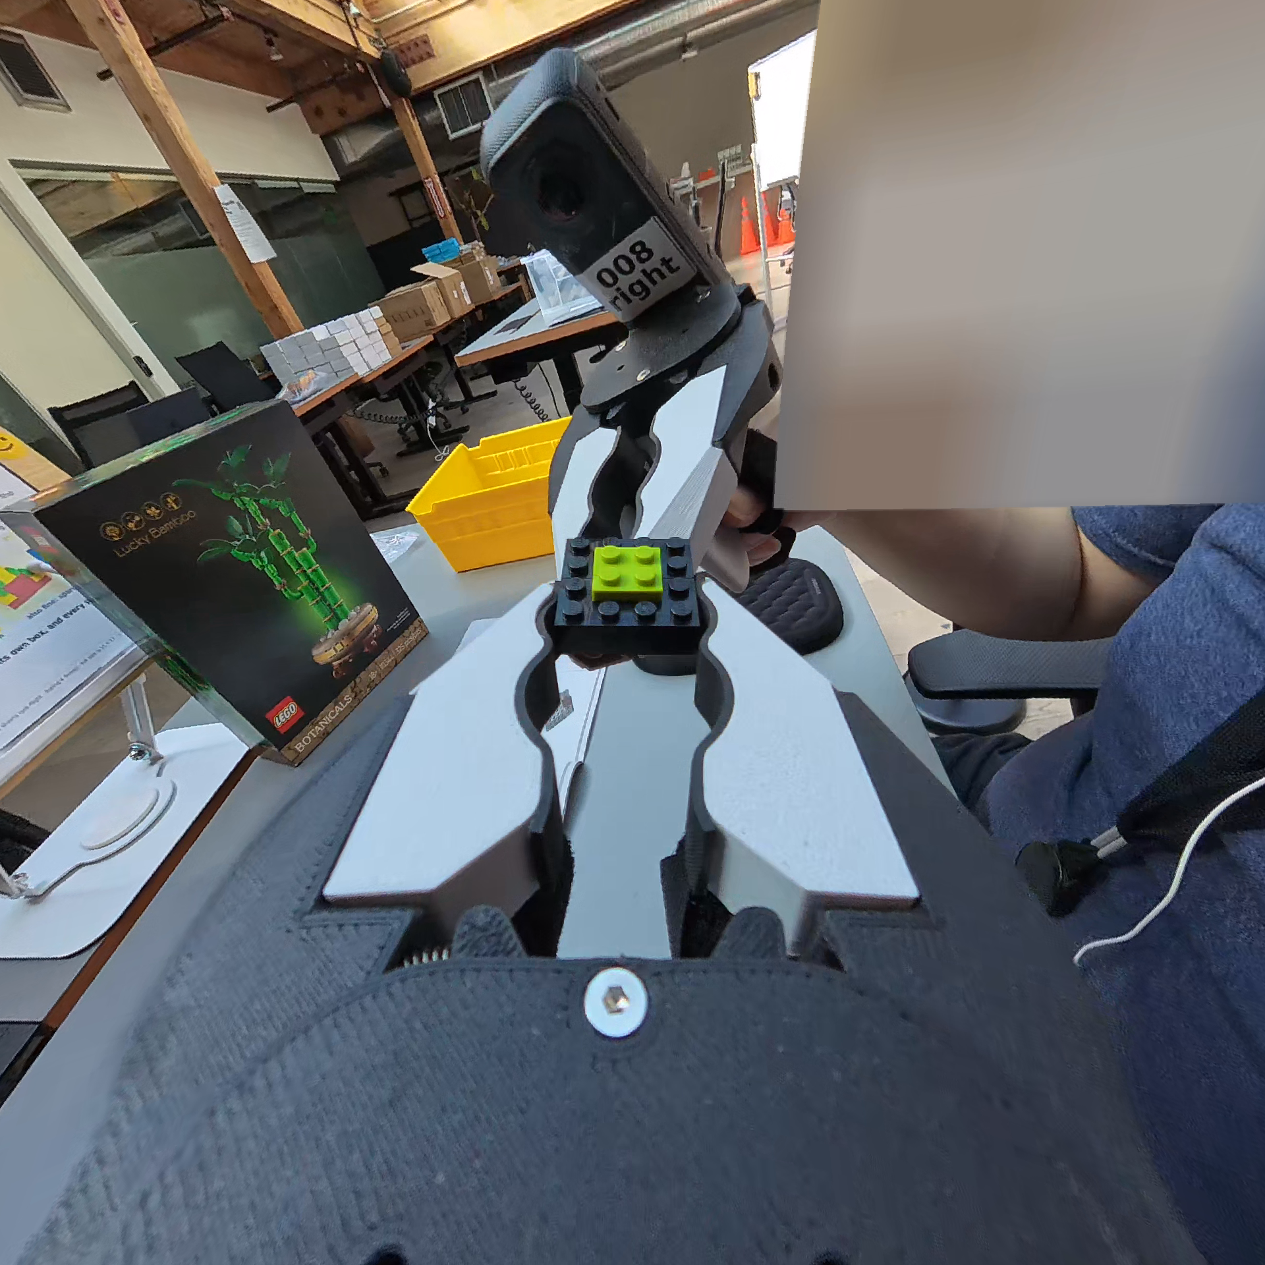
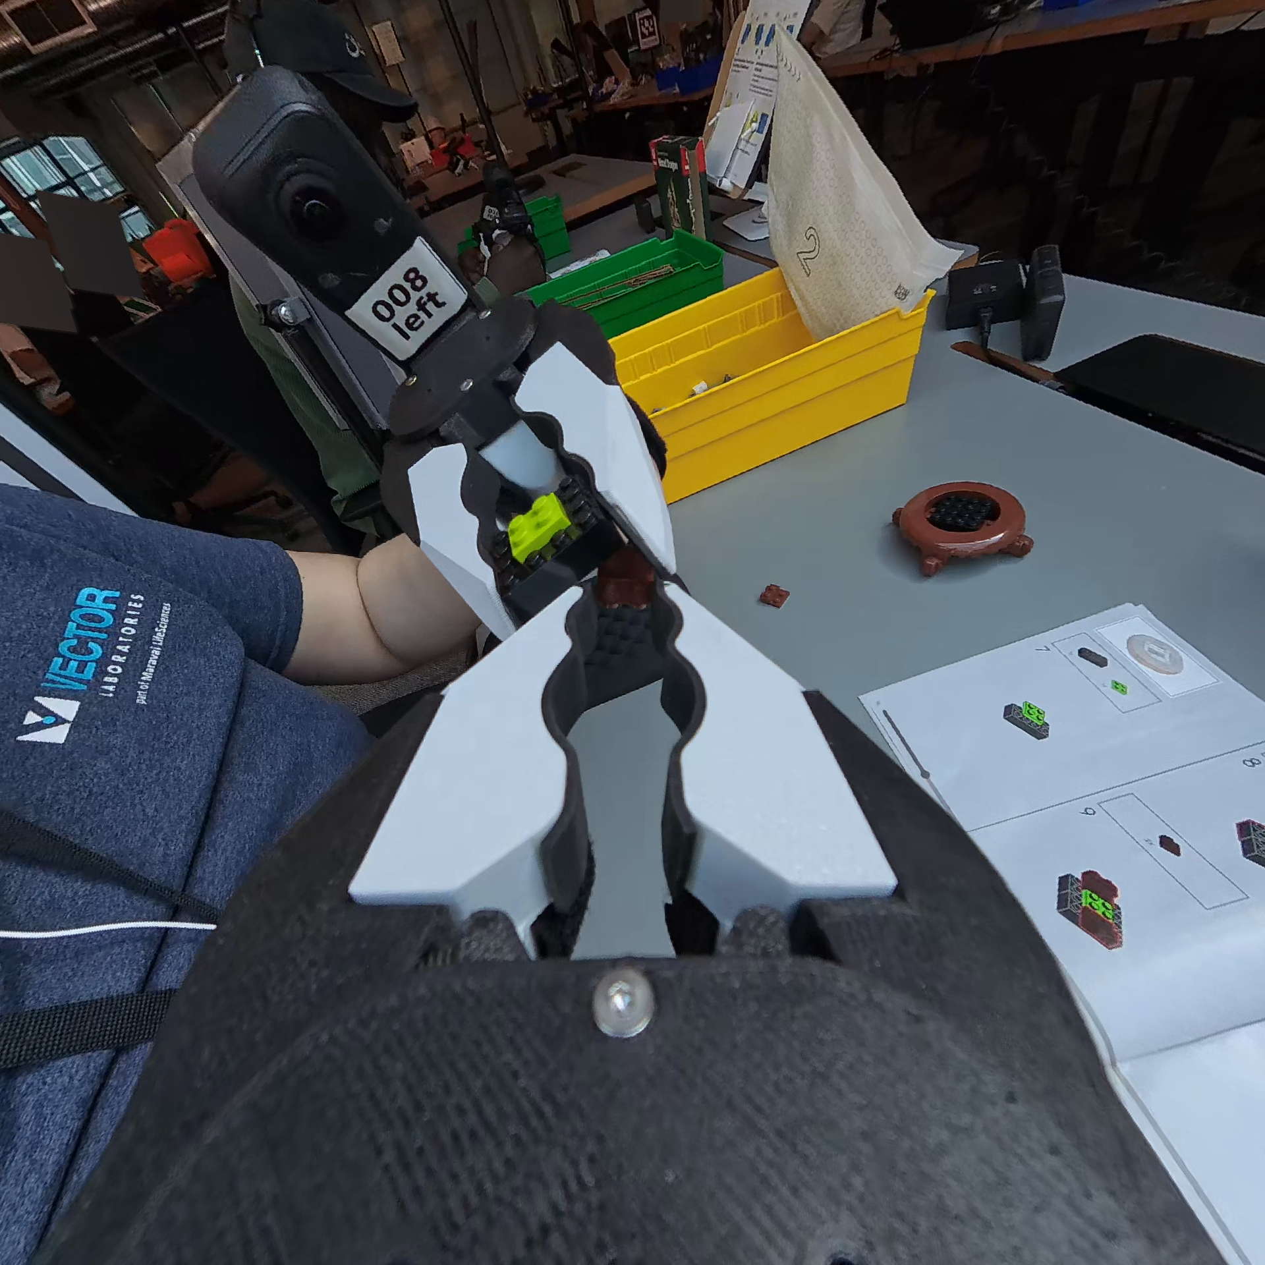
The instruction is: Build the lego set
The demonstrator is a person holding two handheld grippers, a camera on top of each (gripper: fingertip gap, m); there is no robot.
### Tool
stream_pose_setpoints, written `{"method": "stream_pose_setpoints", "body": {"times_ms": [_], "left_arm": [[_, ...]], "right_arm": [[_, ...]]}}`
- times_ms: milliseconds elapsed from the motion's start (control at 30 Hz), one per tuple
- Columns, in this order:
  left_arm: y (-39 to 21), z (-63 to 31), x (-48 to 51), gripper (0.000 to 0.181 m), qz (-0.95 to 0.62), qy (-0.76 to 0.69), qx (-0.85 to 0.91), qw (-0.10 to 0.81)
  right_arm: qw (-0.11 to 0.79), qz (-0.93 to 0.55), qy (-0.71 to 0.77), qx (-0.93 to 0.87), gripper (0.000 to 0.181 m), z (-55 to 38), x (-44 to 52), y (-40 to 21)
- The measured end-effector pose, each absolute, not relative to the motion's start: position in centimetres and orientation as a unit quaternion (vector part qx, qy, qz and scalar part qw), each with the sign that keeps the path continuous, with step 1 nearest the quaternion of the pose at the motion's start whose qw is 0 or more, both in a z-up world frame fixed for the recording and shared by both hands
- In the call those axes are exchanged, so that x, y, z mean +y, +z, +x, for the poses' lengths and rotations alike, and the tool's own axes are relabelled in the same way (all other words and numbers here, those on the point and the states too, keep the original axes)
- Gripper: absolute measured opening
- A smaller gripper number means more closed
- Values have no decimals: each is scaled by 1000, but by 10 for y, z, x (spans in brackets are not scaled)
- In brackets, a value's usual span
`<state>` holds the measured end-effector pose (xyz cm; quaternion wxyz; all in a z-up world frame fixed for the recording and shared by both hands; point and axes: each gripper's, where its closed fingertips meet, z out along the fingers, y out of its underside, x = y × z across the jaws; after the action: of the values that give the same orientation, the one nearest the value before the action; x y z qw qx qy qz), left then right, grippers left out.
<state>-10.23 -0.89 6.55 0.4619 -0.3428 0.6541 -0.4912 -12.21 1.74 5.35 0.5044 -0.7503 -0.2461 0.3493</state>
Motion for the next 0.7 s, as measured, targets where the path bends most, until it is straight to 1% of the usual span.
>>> {"method": "stream_pose_setpoints", "body": {"times_ms": [300, 400, 500, 700], "left_arm": [[46, -98, -7, 34, -355, -446, 699, 431], [43, -97, -3, 34, -371, -462, 696, 406], [28, -94, 7, 34, -389, -429, 721, 379], [12, -86, -1, 34, -393, -415, 760, 310]], "right_arm": [[485, -772, 338, -232, 15, -115, 18, 36], [483, -792, 295, -228, 15, -93, 19, 30], [484, -778, 256, -309, 15, -81, 6, 49], [349, -806, 149, -454, 15, -86, 0, 55]]}}
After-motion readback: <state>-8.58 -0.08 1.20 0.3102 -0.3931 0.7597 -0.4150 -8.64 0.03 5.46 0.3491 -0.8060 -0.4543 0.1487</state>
